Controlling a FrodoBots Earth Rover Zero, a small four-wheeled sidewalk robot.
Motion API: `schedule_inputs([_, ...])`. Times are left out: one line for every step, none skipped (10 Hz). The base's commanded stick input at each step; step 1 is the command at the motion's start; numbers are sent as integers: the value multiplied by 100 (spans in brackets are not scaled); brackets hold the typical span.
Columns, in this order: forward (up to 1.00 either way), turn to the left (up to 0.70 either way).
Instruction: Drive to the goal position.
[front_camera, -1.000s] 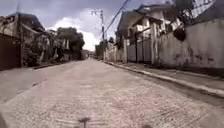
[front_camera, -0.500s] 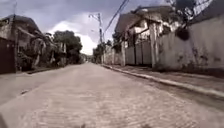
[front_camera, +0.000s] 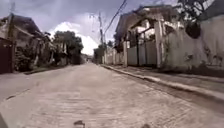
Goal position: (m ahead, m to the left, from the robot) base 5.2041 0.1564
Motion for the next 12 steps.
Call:
schedule_inputs([85, 1])
schedule_inputs([85, 1])
schedule_inputs([85, 1])
schedule_inputs([85, 6])
schedule_inputs([85, 25])
schedule_inputs([85, 32])
schedule_inputs([85, 34])
schedule_inputs([85, 29])
schedule_inputs([85, 24])
schedule_inputs([85, 18])
schedule_inputs([85, 13])
schedule_inputs([85, 8])
